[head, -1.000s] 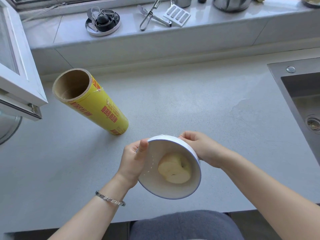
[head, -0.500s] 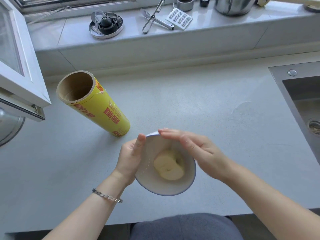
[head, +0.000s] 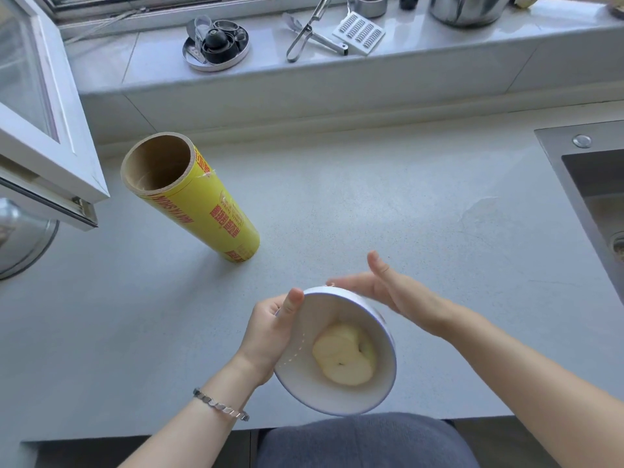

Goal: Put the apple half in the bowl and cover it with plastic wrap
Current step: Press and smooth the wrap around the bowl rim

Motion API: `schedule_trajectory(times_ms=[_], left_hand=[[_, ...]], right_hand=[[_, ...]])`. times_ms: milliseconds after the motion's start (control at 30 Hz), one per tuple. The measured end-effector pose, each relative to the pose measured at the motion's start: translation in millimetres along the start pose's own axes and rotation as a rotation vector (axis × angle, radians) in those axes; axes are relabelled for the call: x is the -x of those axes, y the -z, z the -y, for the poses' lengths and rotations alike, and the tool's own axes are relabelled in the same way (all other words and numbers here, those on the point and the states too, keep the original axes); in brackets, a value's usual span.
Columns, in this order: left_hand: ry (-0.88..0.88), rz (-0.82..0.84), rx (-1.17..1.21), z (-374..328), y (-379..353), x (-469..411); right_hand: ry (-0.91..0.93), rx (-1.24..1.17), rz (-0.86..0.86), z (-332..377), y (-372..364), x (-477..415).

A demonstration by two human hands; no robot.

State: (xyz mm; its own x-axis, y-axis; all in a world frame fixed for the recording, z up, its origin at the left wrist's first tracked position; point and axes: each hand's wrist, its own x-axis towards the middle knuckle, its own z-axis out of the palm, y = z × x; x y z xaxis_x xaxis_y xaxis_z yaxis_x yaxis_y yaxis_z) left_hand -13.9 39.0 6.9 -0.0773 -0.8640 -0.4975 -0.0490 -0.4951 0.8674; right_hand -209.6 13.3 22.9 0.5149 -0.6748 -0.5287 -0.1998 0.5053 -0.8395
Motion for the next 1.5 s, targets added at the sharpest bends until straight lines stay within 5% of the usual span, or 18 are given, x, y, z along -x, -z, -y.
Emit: schedule_trajectory(times_ms=[433, 567, 700, 833, 1100, 1500], left_hand=[[0.061, -0.143, 0.115, -12.6, -6.4, -1.7], [0.099, -0.076, 0.087, -10.9, -7.5, -4.0], [-0.135, 0.013, -0.224, -24.4, -0.3, -17.2], [-0.031, 0.220, -0.265, -29.7, -5.3, -25.1], [0.098, -0.001, -0.062, -11.7, -13.6, -11.9], [-0.048, -0.019, -0.018, -19.9, -16.1, -5.2]], right_hand=[[0.070, -0.083, -0.066, -13.9, -4.3, 11.5], [0.094, -0.124, -0.166, -11.7, -1.8, 7.2], [0.043, -0.033, -0.165, -10.0, -1.8, 6.2], [0.026, -0.049, -0.125, -5.0, -4.6, 6.1], [-0.168, -0.143, -0.313, 0.1, 5.4, 8.0], [-0.303, 0.074, -0.132, 30.9, 29.1, -1.6]])
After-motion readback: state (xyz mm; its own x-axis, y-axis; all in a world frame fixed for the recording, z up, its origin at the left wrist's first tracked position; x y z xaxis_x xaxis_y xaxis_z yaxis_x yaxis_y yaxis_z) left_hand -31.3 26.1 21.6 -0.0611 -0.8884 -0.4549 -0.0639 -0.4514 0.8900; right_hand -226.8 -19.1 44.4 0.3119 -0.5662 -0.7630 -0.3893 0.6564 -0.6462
